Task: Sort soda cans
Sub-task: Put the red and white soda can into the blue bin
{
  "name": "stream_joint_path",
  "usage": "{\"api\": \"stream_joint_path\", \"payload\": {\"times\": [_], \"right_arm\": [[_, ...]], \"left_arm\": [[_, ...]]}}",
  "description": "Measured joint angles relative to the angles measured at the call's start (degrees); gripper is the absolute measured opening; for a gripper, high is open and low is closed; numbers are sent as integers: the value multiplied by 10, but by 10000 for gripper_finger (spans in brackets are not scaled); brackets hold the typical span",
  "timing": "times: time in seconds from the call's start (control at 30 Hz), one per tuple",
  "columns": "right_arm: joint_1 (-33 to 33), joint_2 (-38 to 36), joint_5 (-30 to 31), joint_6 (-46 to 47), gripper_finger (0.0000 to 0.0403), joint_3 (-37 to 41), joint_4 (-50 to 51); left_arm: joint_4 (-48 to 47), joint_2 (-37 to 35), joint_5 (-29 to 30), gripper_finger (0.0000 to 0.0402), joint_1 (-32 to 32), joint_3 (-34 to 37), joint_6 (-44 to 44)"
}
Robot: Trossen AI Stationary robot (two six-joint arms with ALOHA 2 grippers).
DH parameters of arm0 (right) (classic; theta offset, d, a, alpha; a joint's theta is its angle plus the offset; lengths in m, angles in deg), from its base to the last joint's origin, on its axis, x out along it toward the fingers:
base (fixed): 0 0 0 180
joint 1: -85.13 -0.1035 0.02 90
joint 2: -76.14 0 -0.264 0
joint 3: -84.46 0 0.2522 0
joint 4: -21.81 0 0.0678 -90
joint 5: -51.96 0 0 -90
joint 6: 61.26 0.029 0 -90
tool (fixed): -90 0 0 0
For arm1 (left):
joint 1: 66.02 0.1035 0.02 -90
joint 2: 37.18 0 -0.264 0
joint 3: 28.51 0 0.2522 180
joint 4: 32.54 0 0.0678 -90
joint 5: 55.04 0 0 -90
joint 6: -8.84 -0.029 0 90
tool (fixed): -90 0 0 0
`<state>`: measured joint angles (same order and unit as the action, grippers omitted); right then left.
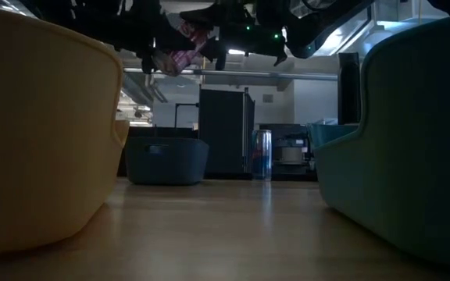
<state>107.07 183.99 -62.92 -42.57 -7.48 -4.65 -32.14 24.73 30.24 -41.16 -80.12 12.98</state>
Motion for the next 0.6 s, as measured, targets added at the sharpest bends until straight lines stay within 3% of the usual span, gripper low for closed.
{"api": "stream_joint_path", "payload": {"times": [0.6], "right_arm": [[-12,-3,23,-10,287,0,-6]], "left_arm": [[36,0,-4,304,-5,3,-9]]}}
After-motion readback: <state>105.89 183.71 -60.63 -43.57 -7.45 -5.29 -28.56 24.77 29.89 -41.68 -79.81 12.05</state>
